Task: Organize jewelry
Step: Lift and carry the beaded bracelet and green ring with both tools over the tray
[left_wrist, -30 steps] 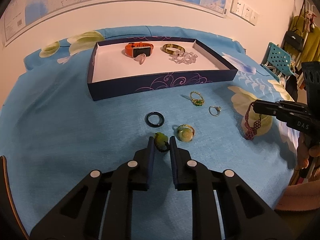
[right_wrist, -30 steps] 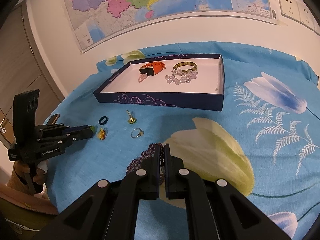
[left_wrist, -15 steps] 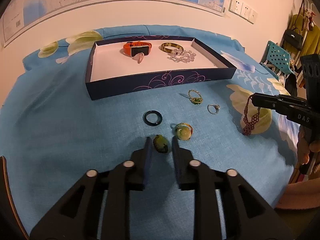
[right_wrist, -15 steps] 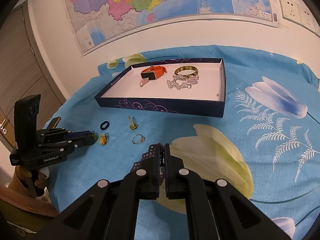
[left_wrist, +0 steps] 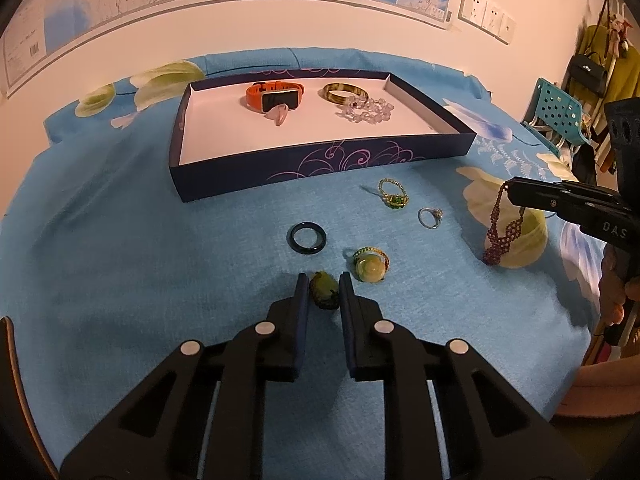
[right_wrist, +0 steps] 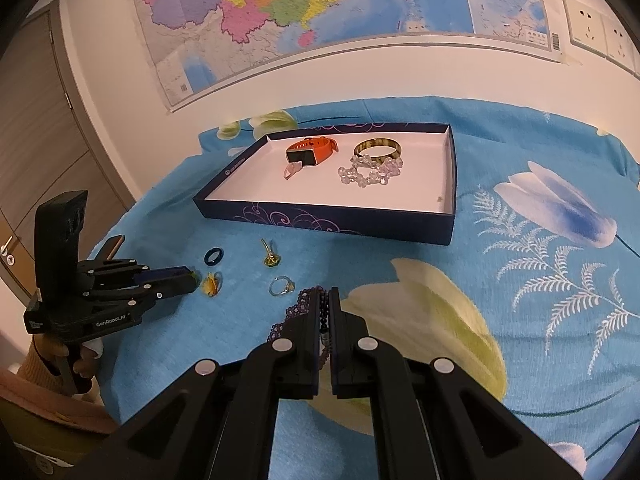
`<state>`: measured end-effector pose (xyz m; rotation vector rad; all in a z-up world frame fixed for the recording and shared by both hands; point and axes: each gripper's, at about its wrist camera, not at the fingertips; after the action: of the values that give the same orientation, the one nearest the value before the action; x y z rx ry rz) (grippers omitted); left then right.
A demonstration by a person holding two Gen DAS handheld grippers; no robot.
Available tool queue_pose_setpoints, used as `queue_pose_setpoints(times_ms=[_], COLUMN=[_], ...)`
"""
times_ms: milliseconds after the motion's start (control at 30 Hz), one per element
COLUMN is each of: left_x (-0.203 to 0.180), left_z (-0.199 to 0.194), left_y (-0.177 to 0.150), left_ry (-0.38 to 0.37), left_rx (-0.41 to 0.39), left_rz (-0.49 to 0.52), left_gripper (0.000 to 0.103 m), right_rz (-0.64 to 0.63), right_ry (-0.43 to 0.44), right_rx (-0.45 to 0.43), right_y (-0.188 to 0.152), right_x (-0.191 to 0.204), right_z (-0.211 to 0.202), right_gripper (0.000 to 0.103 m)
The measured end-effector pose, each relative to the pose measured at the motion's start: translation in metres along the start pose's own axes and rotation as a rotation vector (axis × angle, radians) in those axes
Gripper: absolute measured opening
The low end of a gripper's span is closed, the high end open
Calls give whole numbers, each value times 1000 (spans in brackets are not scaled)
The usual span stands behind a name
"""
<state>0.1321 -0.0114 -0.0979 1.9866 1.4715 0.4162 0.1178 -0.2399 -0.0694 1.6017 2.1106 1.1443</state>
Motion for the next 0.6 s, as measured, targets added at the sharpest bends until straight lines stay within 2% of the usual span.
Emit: queue_pose_setpoints(times_ms=[600], left_x=[3], left_z=[-17], left_y=[10], left_ry=[-12], left_rx=[-59], left_rz=[3], left_gripper=[16], right_rz=[-30], right_ry=[1], right_rx=[-39], right_y=[16], right_x=[2], right_z=[-7], right_gripper=[3])
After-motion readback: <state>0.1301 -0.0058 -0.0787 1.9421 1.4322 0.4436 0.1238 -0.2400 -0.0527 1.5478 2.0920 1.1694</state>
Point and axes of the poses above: each gripper's, at about its wrist camera, not at the fingertips, and z roughly the way its jaws point, x to its left, y to its top, and after that the axes turned 2 degrees about -z, right-handed
